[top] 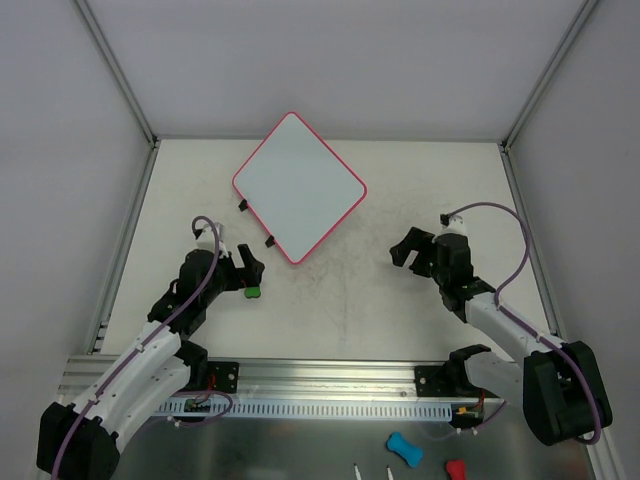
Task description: Erase the whiteboard
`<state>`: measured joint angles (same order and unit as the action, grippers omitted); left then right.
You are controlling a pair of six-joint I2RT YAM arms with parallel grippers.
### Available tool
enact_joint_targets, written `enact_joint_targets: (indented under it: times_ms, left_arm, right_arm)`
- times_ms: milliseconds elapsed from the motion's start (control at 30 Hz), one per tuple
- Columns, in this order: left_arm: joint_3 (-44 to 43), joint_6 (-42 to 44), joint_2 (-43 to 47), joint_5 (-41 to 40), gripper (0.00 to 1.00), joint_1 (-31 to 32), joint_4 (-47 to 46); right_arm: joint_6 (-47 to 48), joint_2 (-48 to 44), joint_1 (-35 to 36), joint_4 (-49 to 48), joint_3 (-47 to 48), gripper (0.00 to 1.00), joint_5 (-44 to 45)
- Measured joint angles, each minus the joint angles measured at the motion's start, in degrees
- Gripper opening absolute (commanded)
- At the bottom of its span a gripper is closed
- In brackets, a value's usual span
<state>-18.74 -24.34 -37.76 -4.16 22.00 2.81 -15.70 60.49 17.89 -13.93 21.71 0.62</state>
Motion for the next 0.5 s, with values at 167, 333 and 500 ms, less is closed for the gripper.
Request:
enact_joint_targets:
  times_ms: [167, 333, 500]
  left_arm:
    - [0.00, 0.33, 0.76, 0.76, 0.99, 0.02, -0.46]
    - [0.00, 0.66, 0.74, 1.01, 0.99, 0.00, -0.85]
    - [0.00, 0.92, -0.85, 1.20, 0.99, 0.02, -0.83]
  right_arm:
    - [0.31, 0.00, 0.00, -0.31, 0.00, 0.99, -0.02]
    - [0.28, 0.00, 0.00, -0.35, 0.00, 0.99, -1.20]
    - [0.28, 0.20, 0.00, -0.42, 0.00, 0.99, -2.69]
